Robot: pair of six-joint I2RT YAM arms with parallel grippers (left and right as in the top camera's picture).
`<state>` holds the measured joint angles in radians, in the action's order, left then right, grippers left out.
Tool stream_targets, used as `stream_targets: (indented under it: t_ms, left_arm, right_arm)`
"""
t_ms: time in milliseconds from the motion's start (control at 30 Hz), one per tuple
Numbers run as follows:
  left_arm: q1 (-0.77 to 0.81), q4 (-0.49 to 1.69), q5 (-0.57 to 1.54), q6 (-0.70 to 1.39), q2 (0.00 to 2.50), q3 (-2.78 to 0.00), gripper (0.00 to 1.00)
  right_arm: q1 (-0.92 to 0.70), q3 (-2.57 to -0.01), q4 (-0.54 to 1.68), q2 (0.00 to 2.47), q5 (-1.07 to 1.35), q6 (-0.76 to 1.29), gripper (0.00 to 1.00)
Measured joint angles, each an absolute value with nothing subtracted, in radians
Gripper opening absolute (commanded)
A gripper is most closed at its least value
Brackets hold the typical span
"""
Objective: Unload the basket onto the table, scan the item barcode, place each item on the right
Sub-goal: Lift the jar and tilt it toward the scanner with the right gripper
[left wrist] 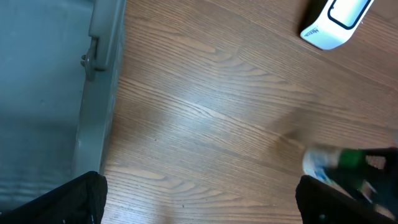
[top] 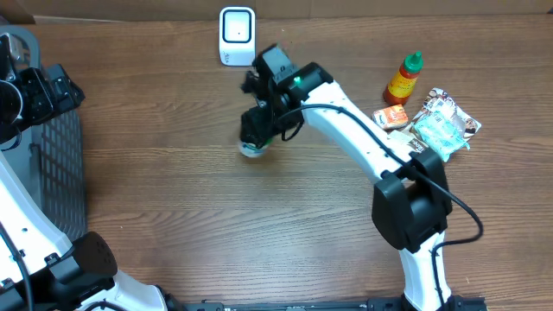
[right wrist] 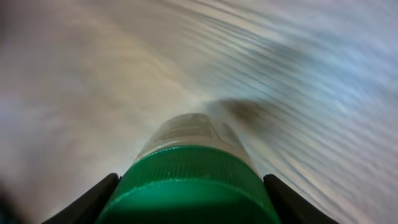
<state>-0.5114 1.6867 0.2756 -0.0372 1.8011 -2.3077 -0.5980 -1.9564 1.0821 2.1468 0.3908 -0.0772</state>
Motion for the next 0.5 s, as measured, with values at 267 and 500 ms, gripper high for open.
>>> stream_targets:
  t_ms: [267, 500]
  left_arm:
    - [-0.511, 1.687, 0.276, -0.037, 1.801, -2.308, 1.0]
    - [-0.511, 1.687, 0.276, -0.037, 1.801, -2.308, 0.99]
  right_arm:
    - [-0.561, -2.003, 1.11, 1.943, 0.779, -0.479, 0.5]
    - [-0.481, -2.012, 1.023, 1.857, 1.054, -0.545, 0.5]
